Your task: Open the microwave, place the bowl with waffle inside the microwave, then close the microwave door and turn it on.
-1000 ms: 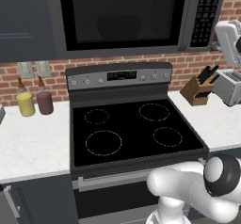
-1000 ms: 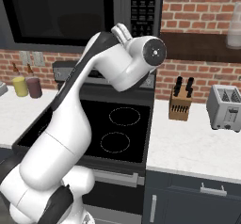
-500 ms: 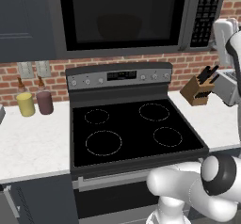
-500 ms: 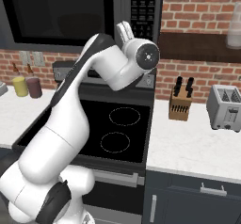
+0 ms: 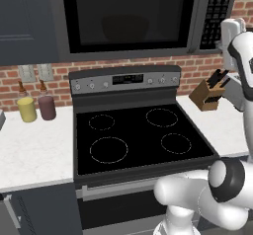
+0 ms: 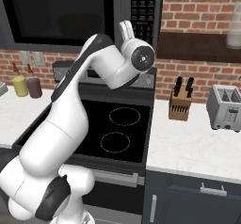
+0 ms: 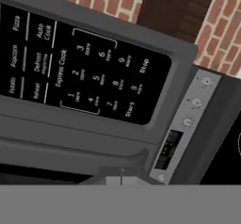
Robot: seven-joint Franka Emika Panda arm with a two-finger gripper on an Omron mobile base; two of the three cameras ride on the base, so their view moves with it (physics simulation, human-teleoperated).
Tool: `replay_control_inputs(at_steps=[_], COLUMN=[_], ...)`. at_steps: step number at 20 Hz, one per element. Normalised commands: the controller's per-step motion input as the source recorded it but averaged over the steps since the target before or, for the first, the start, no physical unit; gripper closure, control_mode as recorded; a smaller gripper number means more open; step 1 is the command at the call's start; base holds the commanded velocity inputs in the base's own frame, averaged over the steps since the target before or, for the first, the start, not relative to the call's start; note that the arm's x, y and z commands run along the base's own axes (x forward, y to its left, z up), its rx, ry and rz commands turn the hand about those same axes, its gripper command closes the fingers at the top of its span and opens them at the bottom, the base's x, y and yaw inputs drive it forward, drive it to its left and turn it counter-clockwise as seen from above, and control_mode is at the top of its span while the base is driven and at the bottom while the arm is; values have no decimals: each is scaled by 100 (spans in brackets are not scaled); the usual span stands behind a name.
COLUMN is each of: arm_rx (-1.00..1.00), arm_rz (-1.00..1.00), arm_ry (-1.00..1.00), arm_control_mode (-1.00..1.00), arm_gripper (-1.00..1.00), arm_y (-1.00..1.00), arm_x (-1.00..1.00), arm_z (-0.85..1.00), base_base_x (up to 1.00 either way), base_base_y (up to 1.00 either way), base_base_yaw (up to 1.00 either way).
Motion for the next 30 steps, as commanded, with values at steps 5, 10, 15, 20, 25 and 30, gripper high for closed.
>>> replay_control_inputs(at_steps=[5, 10, 15, 20, 25, 30], arm_rx=[5, 3, 6, 8, 6, 4], arm_rz=[-2, 0, -1, -2, -2, -3], arm_ry=[0, 0, 0, 0, 0, 0], arm_control_mode=[-100, -100, -100, -100, -100, -100], arm_gripper=[100, 100, 100, 100, 100, 100], arm_y=[0, 0, 0, -2, 0, -2], arm_x=[19, 24, 28, 39, 40, 38], arm_z=[-8, -10, -4, -1, -14, -27], base_base_x=[0, 0, 0, 0, 0, 0], base_base_y=[0, 0, 0, 0, 0, 0], base_base_yaw=[0, 0, 0, 0, 0, 0])
